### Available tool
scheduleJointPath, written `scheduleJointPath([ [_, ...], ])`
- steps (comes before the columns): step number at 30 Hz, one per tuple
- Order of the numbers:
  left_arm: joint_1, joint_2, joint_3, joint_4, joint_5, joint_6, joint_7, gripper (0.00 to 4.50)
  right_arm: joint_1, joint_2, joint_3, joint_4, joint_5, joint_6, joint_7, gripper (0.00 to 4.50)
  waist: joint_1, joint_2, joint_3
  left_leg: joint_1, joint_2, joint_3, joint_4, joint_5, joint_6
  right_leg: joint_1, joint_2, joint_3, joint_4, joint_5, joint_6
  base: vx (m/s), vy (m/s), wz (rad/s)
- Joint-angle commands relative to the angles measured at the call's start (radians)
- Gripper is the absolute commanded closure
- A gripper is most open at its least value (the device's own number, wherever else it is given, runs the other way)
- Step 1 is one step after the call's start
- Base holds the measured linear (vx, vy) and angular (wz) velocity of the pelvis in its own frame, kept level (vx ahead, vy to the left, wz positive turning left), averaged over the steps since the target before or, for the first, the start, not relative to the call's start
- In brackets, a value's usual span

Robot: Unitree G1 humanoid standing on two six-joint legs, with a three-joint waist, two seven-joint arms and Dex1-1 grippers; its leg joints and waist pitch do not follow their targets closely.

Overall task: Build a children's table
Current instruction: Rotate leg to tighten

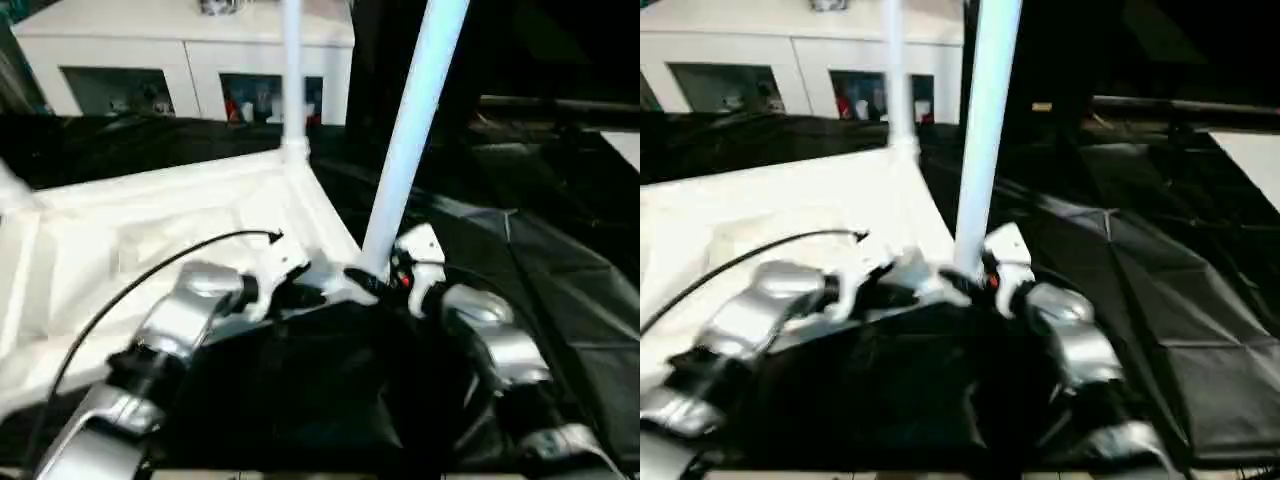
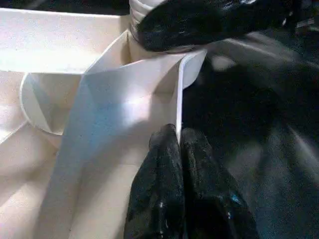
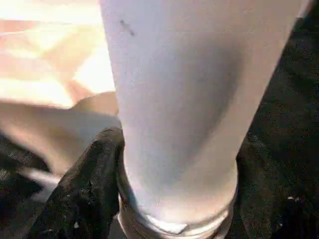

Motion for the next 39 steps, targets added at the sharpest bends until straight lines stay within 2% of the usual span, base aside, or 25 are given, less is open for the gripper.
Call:
scheduleJointPath([
  [1,-0.029,-0.032,0.028,0.057,0.026,0.037,0.124,4.5,0.006,0.027,0.001,0.098,-0.036,0.048,-0.108,1.8,0.002,0.003,-0.046,-0.007,0.041,-0.017,-0.08,-0.176,0.006,0.048,-0.078,0.052,-0.095,-0.357,-0.166,0.0,0.0,0.0],
  [4,-0.06,-0.082,0.039,0.107,0.038,0.024,0.209,4.5,-0.032,0.07,-0.012,0.159,-0.058,0.045,-0.216,1.8,0.005,0.001,-0.05,-0.007,0.042,-0.016,-0.079,-0.173,0.015,0.05,-0.08,0.055,-0.092,-0.321,-0.167,0.0,0.0,0.0],
  [7,-0.076,-0.11,0.031,0.129,0.045,0.019,0.233,4.5,-0.063,0.098,-0.02,0.204,-0.057,0.032,-0.251,1.8,0.005,0.004,-0.051,-0.007,0.041,-0.015,-0.079,-0.168,0.023,0.05,-0.08,0.055,-0.09,-0.288,-0.176,0.0,0.0,0.0],
  [10,-0.079,-0.111,0.022,0.133,0.052,0.018,0.229,4.5,-0.074,0.111,-0.025,0.22,-0.054,0.021,-0.245,1.8,0.006,0.002,-0.052,-0.011,0.041,-0.015,-0.079,-0.155,0.034,0.053,-0.082,0.055,-0.088,-0.275,-0.175,0.0,0.0,0.0],
  [11,-0.075,-0.103,0.016,0.128,0.055,0.017,0.216,4.5,-0.067,0.11,-0.014,0.207,-0.05,-0.017,-0.188,1.8,0.006,0.004,-0.05,-0.012,0.042,-0.014,-0.08,-0.161,0.037,0.052,-0.082,0.054,-0.09,-0.277,-0.175,0.0,0.0,0.0],
  [13,-0.073,-0.097,0.015,0.125,0.054,0.017,0.21,4.5,-0.059,0.109,-0.012,0.192,-0.042,-0.043,-0.153,1.8,0.007,0.003,-0.05,-0.011,0.043,-0.015,-0.08,-0.166,0.04,0.053,-0.082,0.055,-0.09,-0.285,-0.174,0.0,0.0,0.0],
  [14,-0.07,-0.086,0.01,0.122,0.056,0.011,0.198,4.5,-0.049,0.107,-0.03,0.162,-0.012,-0.061,-0.12,1.45,0.007,0.003,-0.049,-0.011,0.043,-0.014,-0.081,-0.165,0.044,0.052,-0.081,0.055,-0.09,-0.278,-0.177,0.0,0.0,0.0],
  [16,-0.066,-0.077,0.009,0.113,0.054,0.01,0.188,4.5,-0.043,0.098,-0.031,0.138,-0.001,-0.077,-0.09,1.1,0.009,0.002,-0.05,-0.012,0.044,-0.014,-0.081,-0.156,0.05,0.054,-0.081,0.055,-0.088,-0.262,-0.18,0.0,0.0,0.0],
  [17,-0.061,-0.065,0.003,0.104,0.052,0.001,0.165,4.5,-0.039,0.083,-0.024,0.121,-0.004,-0.088,-0.071,1.08,0.01,0.002,-0.052,-0.015,0.045,-0.015,-0.08,-0.126,0.06,0.056,-0.081,0.055,-0.082,-0.21,-0.194,0.0,0.0,0.0],
  [18,-0.058,-0.06,0.002,0.098,0.05,0.002,0.157,4.5,-0.036,0.077,-0.024,0.112,0.0,-0.088,-0.06,1.05,0.01,0.002,-0.052,-0.016,0.044,-0.014,-0.079,-0.121,0.066,0.057,-0.081,0.055,-0.081,-0.198,-0.198,0.0,0.0,0.0],
  [21,-0.038,-0.03,-0.005,0.062,0.039,0.006,0.1,4.5,-0.019,0.035,-0.018,0.056,0.017,-0.078,0.008,0.87,0.003,0.0,-0.05,-0.022,0.045,-0.017,-0.08,-0.123,0.07,0.063,-0.083,0.054,-0.081,-0.217,-0.2,0.0,0.0,0.0],
  [22,-0.031,-0.017,-0.013,0.05,0.041,0.001,0.081,4.5,-0.012,0.021,-0.013,0.035,0.022,-0.064,0.036,0.67,0.002,0.0,-0.051,-0.02,0.046,-0.016,-0.079,-0.121,0.072,0.062,-0.083,0.054,-0.083,-0.219,-0.202,0.0,0.0,0.0],
  [24,-0.015,0.012,-0.027,0.026,0.042,-0.013,0.04,4.5,0.007,-0.011,0.001,-0.01,0.04,-0.038,0.118,0.67,0.002,0.008,-0.05,-0.021,0.047,-0.014,-0.077,-0.109,0.079,0.059,-0.082,0.056,-0.083,-0.209,-0.207,0.0,0.0,0.0],
  [25,-0.002,0.036,-0.036,0.01,0.04,-0.035,0.003,4.5,0.023,-0.042,0.02,-0.044,0.045,-0.025,0.179,0.67,0.002,0.005,-0.05,-0.023,0.047,-0.014,-0.077,-0.1,0.083,0.062,-0.079,0.055,-0.081,-0.188,-0.209,0.0,0.0,0.0],
  [28,0.022,0.088,-0.044,-0.027,0.025,-0.044,-0.069,4.5,0.058,-0.105,0.049,-0.112,0.055,-0.007,0.298,0.67,0.005,0.007,-0.048,-0.02,0.049,-0.012,-0.077,-0.105,0.089,0.06,-0.078,0.056,-0.08,-0.17,-0.217,0.0,0.0,0.0],
  [31,0.042,0.138,-0.054,-0.059,0.005,-0.072,-0.158,4.5,0.079,-0.156,0.059,-0.164,0.069,0.006,0.386,0.67,0.005,0.006,-0.045,-0.018,0.051,-0.011,-0.079,-0.117,0.079,0.057,-0.079,0.056,-0.082,-0.2,-0.217,0.0,0.0,0.0],
  [35,0.061,0.194,-0.059,-0.096,-0.036,-0.158,-0.286,4.5,0.103,-0.224,0.07,-0.235,0.102,0.02,0.501,0.67,0.007,0.009,-0.044,-0.015,0.056,-0.012,-0.082,-0.119,0.079,0.054,-0.078,0.058,-0.08,-0.188,-0.22,0.0,0.0,0.0],
  [39,0.073,0.215,-0.063,-0.141,-0.058,-0.13,-0.343,4.5,0.111,-0.25,0.081,-0.272,0.121,0.026,0.564,0.67,0.011,0.011,-0.044,-0.011,0.057,-0.009,-0.081,-0.112,0.075,0.05,-0.078,0.058,-0.077,-0.168,-0.238,0.0,0.0,0.0],
])
